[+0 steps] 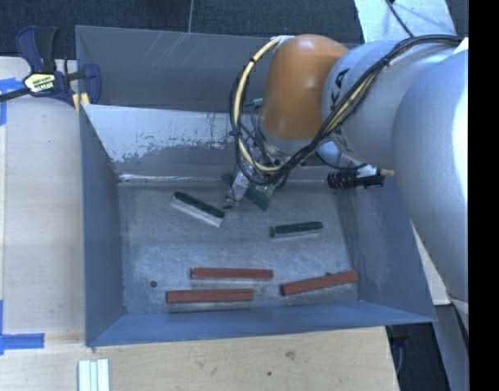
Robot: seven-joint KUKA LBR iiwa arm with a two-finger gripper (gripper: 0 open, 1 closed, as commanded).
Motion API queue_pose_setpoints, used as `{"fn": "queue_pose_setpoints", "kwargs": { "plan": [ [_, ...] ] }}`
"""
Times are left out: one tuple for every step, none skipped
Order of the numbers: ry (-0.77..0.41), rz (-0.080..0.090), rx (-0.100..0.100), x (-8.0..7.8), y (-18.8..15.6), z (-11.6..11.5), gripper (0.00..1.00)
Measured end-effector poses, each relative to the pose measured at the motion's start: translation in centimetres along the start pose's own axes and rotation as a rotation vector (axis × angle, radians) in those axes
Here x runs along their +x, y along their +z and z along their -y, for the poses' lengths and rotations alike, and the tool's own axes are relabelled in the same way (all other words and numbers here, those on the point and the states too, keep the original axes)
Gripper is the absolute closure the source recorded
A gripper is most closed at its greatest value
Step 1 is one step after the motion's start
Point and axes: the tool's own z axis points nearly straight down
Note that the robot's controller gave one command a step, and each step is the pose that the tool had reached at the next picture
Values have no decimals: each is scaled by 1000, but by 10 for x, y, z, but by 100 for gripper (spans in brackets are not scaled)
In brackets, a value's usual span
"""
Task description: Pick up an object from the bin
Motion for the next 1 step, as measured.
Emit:
{"fn": "queue_pose_setpoints", "kwargs": {
  "plan": [
    [-1, -1, 1, 0, -14, 0, 100]
  ]
}}
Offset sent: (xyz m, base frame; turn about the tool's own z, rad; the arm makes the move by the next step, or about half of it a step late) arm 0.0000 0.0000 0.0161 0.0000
